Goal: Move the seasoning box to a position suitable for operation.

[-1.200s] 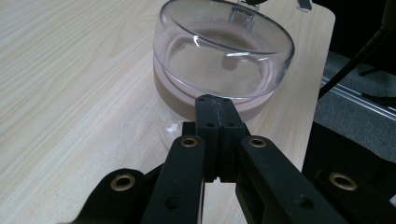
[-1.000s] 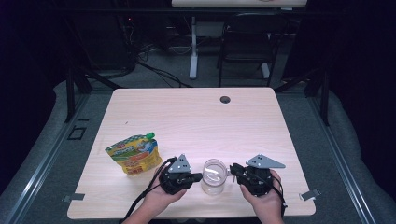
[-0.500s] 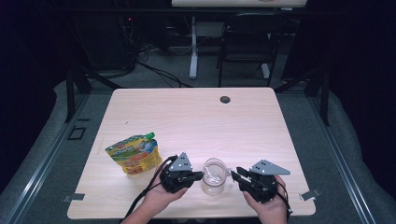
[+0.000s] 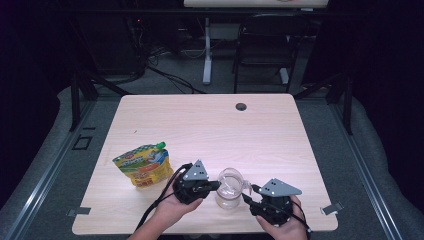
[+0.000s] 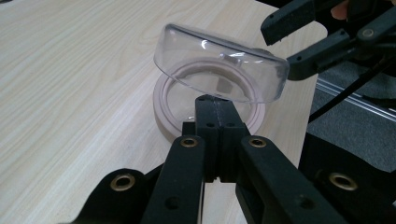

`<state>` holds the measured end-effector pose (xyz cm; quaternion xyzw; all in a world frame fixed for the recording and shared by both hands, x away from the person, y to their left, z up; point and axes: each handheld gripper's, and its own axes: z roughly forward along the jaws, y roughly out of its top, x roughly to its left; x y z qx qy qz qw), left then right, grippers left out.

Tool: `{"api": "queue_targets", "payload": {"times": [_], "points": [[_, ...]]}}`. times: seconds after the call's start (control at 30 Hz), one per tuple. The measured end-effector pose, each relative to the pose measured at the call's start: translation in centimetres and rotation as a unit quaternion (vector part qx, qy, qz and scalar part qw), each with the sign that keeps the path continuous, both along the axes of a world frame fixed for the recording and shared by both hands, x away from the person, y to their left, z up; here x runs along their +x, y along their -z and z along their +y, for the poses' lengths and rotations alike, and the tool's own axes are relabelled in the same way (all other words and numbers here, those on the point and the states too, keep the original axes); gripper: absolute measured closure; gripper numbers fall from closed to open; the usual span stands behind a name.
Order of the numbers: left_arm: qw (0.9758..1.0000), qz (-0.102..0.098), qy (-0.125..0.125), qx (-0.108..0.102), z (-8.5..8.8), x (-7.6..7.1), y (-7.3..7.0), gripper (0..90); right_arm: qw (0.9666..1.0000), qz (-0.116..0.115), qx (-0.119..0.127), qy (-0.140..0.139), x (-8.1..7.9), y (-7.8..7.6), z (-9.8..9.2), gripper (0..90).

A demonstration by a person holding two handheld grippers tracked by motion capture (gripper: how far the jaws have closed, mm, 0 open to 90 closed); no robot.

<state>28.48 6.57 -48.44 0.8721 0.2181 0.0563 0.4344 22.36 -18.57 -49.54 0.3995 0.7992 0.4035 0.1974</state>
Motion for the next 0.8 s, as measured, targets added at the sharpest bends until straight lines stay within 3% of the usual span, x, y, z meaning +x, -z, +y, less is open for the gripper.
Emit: {"api": "queue_targets", "payload": {"times": [0.27,0.6,0.8], "points": [[1.0000,-0.003,0.002,0.001,-0.4,0.1,-0.7,90.0,0.9999,0.009,-0.009,-0.005,0.1,0.3,0.5,51.0],[1.0000,-0.006,0.003,0.001,-0.5,0.1,-0.9,90.0,0.9997,-0.019,-0.012,-0.004,0.1,0.4,1.5,46.8],[1.0000,-0.006,0.002,0.002,-0.6,0.1,-0.8,90.0,0.9997,-0.023,-0.012,-0.005,0.1,0.4,1.7,46.9]]}}
